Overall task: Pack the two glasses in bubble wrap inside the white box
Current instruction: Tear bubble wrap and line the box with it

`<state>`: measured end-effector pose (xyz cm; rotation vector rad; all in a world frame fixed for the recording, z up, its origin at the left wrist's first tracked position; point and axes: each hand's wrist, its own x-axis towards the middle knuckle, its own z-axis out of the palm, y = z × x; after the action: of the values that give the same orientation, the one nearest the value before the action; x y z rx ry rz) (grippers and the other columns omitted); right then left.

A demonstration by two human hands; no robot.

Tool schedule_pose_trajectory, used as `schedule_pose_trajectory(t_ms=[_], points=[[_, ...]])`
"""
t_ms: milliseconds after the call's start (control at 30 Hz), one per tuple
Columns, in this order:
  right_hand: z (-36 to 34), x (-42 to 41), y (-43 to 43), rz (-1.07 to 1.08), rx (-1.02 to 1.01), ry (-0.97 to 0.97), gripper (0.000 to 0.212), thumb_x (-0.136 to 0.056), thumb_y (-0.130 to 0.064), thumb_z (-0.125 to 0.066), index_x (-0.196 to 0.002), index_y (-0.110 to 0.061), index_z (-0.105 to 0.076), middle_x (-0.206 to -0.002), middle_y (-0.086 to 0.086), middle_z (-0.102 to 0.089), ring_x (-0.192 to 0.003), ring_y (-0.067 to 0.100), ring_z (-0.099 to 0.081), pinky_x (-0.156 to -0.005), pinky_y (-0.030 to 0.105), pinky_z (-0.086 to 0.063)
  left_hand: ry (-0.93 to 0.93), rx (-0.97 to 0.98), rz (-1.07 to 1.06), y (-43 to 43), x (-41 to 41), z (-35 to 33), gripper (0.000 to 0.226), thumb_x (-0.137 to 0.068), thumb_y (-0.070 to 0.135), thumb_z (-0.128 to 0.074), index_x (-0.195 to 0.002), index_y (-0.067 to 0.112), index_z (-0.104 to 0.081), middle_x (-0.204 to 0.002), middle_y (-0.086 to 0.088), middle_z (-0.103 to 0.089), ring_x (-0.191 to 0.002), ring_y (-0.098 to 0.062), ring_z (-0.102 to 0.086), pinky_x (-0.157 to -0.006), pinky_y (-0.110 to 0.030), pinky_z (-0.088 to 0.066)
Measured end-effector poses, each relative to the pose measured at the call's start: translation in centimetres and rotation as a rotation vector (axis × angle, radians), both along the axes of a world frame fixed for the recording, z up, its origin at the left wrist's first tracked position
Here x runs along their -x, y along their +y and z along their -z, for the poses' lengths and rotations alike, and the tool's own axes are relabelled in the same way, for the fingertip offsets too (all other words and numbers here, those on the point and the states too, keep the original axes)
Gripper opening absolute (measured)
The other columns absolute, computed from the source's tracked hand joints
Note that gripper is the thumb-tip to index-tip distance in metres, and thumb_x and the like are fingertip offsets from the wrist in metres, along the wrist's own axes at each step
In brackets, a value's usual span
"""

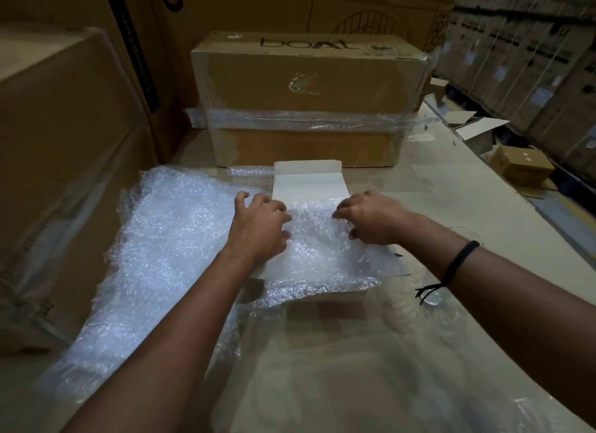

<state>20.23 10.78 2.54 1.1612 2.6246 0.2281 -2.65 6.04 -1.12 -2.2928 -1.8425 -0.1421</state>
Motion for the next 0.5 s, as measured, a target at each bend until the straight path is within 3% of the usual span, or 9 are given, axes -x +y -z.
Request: schedule_pose_trajectory(t_ms=[133, 233, 333, 433, 500], points=[[2.3, 1.5, 1.1, -0.025, 0.006, -0.144, 0.054, -0.088, -0.037, -0.066, -0.136, -0.021, -0.049, -0.136, 0.001, -0.058, -0.12, 0.022, -0.055, -0.097, 0.039, -0.039, 0.143, 0.188, 0.007, 0.5, -1.1, 0.6, 0.037, -0.088, 0.042, -0.058, -0.123, 0.034, -0.063, -0.138, 0.007, -0.054, -0.139, -0.026, -0.03, -0.111, -0.06, 0.0], [3.3, 2.4, 1.5, 0.007, 0.055, -0.186, 0.048, -0.089, -0.038, -0.063, -0.133, -0.023, -0.051, -0.131, 0.001, -0.061, -0.119, 0.021, -0.056, -0.099, 0.038, -0.036, 0.178, 0.226, 0.006, 0.9, -1.4, 0.9, 0.034, -0.089, 0.047, -0.057, -0.119, 0.034, -0.065, -0.137, 0.007, -0.056, -0.14, -0.027, -0.029, -0.111, -0.062, 0.005], [2.3, 2.0, 1.5, 0.117, 0.149, 0.001, 0.049, -0.087, -0.036, -0.068, -0.134, -0.028, -0.054, -0.129, 0.002, -0.063, -0.116, 0.025, -0.058, -0.097, 0.036, -0.043, -0.022, 0.153, -0.016, 1.1, -0.7, 0.0, 0.031, -0.092, 0.043, -0.057, -0.121, 0.035, -0.064, -0.137, 0.012, -0.055, -0.14, -0.02, -0.03, -0.113, -0.057, 0.0], [-0.8, 0.3, 0.5, 0.188, 0.262, 0.267, 0.044, -0.085, -0.035, -0.072, -0.127, -0.025, -0.062, -0.125, -0.001, -0.065, -0.11, 0.02, -0.06, -0.093, 0.034, -0.048, -0.353, 0.131, 0.013, 0.4, 1.2, -1.1, 0.02, -0.092, 0.041, -0.059, -0.103, 0.032, -0.072, -0.123, 0.015, -0.064, -0.135, -0.011, -0.037, -0.114, -0.049, 0.0], [-2.3, -0.5, -0.6, 0.178, 0.344, 0.22, 0.041, -0.082, -0.043, -0.074, -0.119, -0.027, -0.067, -0.117, -0.006, -0.068, -0.099, 0.015, -0.06, -0.088, 0.032, -0.048, -0.415, 0.265, 0.077, -0.6, 1.9, -1.4, 0.021, -0.09, 0.046, -0.061, -0.094, 0.031, -0.075, -0.116, 0.017, -0.067, -0.134, -0.007, -0.039, -0.115, -0.047, 0.003]])
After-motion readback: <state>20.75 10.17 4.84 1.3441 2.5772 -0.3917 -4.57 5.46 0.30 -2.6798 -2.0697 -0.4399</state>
